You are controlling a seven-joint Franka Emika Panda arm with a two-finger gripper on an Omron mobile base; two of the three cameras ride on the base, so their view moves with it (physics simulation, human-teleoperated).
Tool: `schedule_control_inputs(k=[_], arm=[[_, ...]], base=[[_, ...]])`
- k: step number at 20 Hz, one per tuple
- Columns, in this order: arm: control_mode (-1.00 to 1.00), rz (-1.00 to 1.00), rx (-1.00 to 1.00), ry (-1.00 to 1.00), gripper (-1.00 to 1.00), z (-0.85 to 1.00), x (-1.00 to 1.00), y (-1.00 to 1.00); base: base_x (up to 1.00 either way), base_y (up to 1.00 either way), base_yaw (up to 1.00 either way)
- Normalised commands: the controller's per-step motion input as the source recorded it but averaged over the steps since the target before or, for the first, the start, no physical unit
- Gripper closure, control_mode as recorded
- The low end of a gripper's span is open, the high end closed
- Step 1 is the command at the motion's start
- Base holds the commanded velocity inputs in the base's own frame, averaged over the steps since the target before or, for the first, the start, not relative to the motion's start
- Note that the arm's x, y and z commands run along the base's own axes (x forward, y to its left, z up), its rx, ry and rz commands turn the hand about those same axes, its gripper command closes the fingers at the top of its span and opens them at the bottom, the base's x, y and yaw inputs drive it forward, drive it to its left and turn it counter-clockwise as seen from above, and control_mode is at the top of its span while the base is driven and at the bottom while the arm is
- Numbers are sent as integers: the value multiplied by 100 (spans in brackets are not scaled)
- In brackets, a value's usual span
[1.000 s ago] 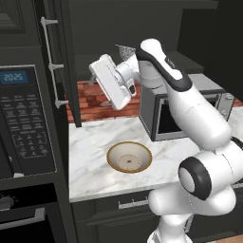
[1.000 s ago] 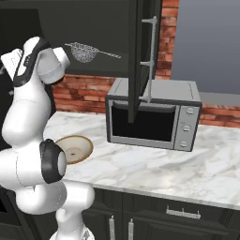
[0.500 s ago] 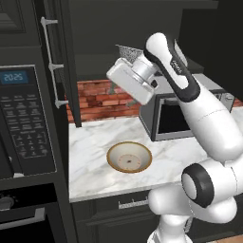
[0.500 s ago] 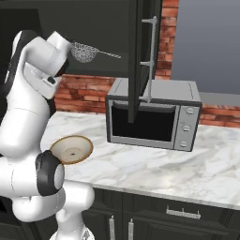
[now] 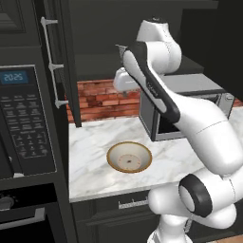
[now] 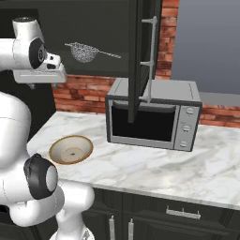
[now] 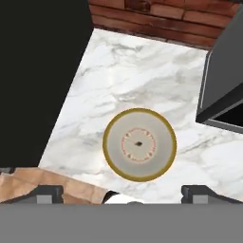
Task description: Open the cabinet and setup a tea strainer by placing it in the bowl upright.
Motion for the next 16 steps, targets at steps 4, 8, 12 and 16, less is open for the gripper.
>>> schedule_control_inputs(k=[4, 8, 12, 16], arm=[[-100, 0, -48, -50, -100, 14, 38, -41], [-100, -6, -39, -42, -100, 33, 49, -30], [-100, -7, -26, -28, -100, 56, 51, -8], [-100, -1, -5, -34, -100, 80, 7, 0]], base=[[0, 0, 0], [0, 0, 0], [0, 0, 0], [0, 0, 0]])
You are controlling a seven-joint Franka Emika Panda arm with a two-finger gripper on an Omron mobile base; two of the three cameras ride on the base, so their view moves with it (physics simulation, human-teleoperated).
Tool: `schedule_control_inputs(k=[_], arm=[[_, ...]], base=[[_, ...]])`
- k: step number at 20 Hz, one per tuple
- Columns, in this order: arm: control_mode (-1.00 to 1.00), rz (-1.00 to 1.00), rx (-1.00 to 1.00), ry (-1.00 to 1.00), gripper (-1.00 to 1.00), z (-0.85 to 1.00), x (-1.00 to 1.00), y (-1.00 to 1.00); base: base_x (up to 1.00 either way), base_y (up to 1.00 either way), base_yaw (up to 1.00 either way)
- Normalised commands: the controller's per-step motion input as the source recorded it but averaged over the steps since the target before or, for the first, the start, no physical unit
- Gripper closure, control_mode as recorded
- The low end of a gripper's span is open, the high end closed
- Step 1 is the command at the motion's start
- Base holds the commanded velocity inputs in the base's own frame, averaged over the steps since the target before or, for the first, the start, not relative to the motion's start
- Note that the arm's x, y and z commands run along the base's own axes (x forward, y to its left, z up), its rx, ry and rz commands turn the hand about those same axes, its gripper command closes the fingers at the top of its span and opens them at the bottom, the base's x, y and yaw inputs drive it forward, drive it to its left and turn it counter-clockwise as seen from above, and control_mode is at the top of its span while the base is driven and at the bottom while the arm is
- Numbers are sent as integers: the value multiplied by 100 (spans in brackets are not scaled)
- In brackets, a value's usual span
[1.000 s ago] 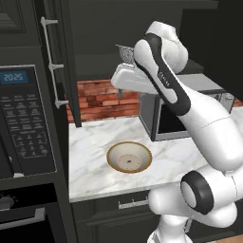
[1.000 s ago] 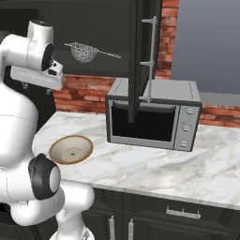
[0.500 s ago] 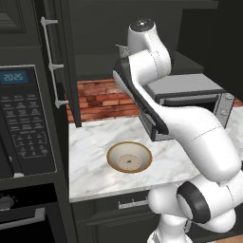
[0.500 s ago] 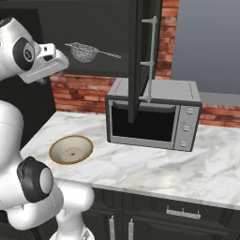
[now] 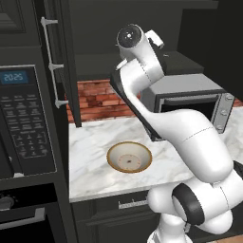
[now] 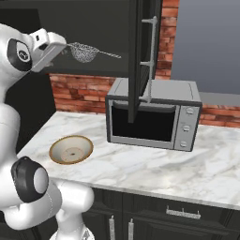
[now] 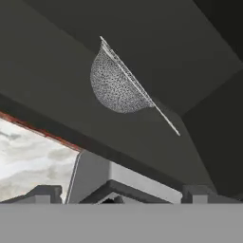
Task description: Open the cabinet and setup a tea strainer by placing it in the bowl upright.
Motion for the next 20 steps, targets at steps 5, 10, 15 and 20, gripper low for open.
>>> schedule_control_inputs(k=[5, 10, 15, 20], arm=[[-100, 2, 9, -31, -100, 31, 10, 0], [-100, 2, 4, -12, -100, 5, 7, -2], [-100, 0, 0, 4, -100, 0, 7, -4], [-100, 5, 0, 24, -100, 0, 38, -21]], base=[[0, 0, 0], [0, 0, 0], [0, 0, 0], [0, 0, 0]])
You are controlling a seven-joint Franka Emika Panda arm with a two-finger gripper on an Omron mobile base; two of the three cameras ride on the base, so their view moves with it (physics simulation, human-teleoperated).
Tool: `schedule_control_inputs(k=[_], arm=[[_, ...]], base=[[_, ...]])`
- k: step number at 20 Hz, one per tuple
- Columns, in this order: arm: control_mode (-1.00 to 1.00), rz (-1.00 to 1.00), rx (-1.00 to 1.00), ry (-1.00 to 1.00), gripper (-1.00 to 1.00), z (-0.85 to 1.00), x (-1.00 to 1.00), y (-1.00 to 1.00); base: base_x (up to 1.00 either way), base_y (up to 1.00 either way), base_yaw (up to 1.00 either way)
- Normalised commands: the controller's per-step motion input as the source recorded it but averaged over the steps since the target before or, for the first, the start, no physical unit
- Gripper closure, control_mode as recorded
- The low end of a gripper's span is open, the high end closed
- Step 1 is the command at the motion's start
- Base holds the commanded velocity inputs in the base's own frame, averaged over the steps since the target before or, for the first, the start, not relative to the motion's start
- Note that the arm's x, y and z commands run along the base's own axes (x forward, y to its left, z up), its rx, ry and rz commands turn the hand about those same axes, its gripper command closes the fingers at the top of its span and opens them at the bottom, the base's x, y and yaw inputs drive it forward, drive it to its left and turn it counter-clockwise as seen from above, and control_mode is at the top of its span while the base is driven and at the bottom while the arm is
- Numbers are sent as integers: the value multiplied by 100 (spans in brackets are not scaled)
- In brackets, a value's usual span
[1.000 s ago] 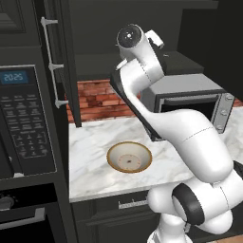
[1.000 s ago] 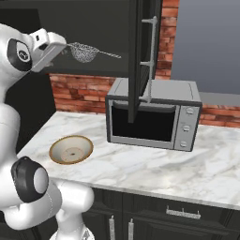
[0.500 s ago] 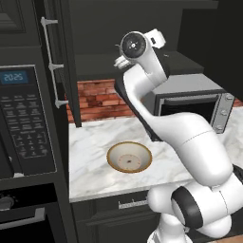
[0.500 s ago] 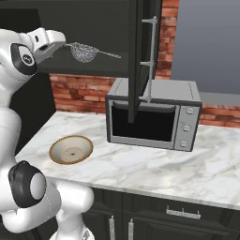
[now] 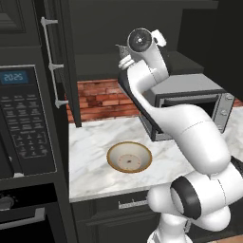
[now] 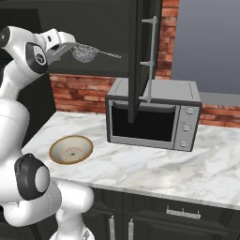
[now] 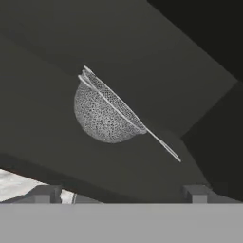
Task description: Open the cabinet and setup a tea strainer by placing it in the bowl upright.
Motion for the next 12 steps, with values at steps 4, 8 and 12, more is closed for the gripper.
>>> schedule_control_inputs(k=[4, 8, 12], arm=[[-100, 15, -11, 1, -100, -13, 38, -12], [-100, 6, -5, -2, -100, -12, 7, -17], [-100, 0, 0, 3, -100, 0, 24, -1]], base=[[0, 0, 0], [0, 0, 0], [0, 0, 0]])
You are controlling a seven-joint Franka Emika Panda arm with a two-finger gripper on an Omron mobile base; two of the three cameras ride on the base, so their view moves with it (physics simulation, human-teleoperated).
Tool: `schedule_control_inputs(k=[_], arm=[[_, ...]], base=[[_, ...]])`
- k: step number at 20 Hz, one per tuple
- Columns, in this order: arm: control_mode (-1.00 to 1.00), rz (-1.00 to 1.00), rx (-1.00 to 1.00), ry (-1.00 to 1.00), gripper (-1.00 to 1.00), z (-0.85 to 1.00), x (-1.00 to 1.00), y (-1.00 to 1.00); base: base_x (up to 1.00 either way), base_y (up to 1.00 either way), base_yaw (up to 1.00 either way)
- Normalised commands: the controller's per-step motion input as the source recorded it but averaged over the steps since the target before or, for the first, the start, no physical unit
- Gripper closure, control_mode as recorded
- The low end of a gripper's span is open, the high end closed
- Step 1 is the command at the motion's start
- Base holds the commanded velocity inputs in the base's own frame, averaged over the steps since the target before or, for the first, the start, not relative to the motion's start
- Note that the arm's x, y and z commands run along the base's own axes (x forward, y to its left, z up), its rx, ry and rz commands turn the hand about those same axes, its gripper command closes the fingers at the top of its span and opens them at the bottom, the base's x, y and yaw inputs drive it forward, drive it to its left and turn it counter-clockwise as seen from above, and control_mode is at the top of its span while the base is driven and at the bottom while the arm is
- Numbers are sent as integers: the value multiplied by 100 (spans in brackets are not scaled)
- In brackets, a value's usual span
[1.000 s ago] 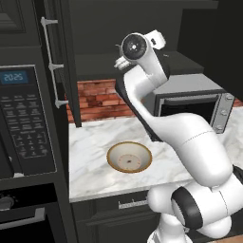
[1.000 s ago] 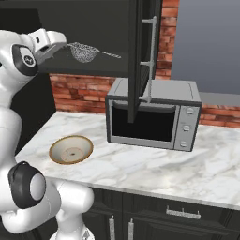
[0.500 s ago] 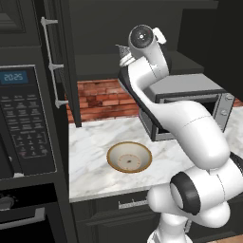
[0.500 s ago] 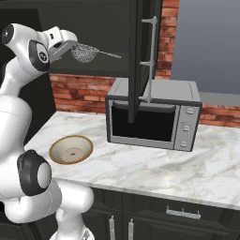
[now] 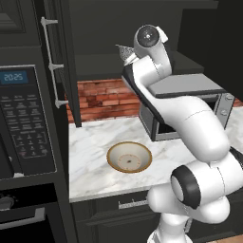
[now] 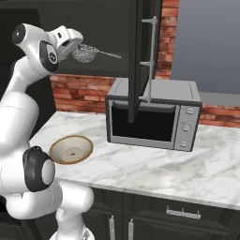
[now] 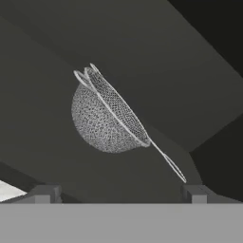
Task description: Open the cabinet and setup a tea strainer by placing it in the bowl upright.
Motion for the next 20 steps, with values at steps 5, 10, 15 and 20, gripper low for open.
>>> schedule_control_inputs(k=[5, 10, 15, 20], arm=[[-100, 0, 0, 6, -100, 0, 34, 0], [-100, 0, -4, 1, -100, 0, 29, 0], [-100, 1, -5, 5, -100, -2, 33, 0], [-100, 2, -4, 10, -100, -6, 35, 0]], base=[[0, 0, 0], [0, 0, 0], [0, 0, 0], [0, 0, 0]])
